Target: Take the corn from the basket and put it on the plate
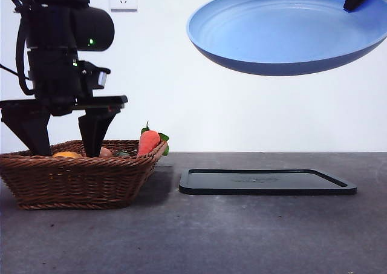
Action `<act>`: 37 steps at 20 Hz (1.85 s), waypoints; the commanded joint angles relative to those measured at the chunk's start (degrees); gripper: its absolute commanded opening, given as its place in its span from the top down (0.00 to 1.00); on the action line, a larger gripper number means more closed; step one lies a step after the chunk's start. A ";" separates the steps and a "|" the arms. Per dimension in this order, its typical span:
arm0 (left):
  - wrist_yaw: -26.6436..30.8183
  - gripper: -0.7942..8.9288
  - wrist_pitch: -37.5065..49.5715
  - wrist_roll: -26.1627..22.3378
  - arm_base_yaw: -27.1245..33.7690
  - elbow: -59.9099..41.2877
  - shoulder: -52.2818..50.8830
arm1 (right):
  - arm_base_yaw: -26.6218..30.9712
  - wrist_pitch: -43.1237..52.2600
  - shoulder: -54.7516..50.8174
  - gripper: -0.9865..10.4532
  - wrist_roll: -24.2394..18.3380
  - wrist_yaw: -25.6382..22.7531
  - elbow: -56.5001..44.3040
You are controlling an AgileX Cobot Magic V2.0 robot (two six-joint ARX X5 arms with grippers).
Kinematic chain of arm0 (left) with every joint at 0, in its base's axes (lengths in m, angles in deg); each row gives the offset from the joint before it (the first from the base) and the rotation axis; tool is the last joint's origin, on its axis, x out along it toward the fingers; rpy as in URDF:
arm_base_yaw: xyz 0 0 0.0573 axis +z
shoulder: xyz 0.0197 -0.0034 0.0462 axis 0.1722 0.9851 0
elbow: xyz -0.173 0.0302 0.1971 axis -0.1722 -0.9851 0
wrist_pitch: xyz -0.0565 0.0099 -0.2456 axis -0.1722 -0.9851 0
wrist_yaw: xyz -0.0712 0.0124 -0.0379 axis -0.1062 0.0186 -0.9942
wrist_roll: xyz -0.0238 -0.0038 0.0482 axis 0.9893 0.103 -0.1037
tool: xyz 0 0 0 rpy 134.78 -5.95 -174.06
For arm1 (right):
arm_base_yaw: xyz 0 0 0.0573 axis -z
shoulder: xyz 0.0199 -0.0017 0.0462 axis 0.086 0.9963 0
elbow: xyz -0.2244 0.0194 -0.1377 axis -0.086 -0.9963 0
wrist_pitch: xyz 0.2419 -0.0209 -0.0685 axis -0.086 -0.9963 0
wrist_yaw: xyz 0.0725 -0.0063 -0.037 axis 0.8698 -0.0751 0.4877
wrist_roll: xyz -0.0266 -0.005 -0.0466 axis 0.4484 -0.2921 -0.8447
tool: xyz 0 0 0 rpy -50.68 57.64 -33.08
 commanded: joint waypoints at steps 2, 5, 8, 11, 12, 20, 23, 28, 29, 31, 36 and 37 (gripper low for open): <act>0.28 0.59 0.22 0.37 -0.72 1.20 2.21 | -0.15 0.76 0.17 0.91 0.52 0.24 1.33; 0.31 0.73 -0.11 1.44 -0.94 1.20 2.16 | -0.15 0.79 0.17 0.91 0.33 0.24 1.33; 0.28 0.83 -1.55 1.81 -0.94 1.22 1.73 | -0.15 0.76 0.17 0.91 0.35 0.24 1.33; 0.28 0.83 -4.46 1.79 -0.94 1.25 -1.46 | -0.15 0.79 0.24 0.91 0.39 0.24 1.33; 0.26 0.83 -4.90 1.81 -0.98 1.25 -3.63 | -0.15 0.83 0.37 0.91 0.61 0.24 1.33; -2.01 0.83 -1.36 2.91 -13.55 1.25 -27.74 | -0.90 5.14 14.29 0.91 8.31 5.29 1.18; -2.03 0.83 -0.11 2.27 -18.56 1.22 -27.96 | -3.93 6.62 20.98 0.91 9.46 7.48 1.18; -2.01 0.83 0.39 -0.35 -23.15 1.22 -20.61 | -6.03 9.53 25.68 0.91 12.46 10.38 1.18; -2.03 0.83 0.92 -0.85 -23.45 1.22 -18.64 | -6.03 9.51 25.81 0.91 12.55 10.54 1.18; -2.05 0.83 3.10 -1.05 -24.46 1.22 -14.62 | -6.03 9.53 25.79 0.91 12.81 10.97 1.18; -2.03 0.80 5.46 -1.33 -26.64 1.22 -10.51 | -5.97 8.94 25.79 0.91 12.83 11.39 1.18; -2.03 0.78 5.88 -1.46 -26.80 1.22 -10.43 | -5.97 8.94 25.79 0.91 12.83 11.45 1.18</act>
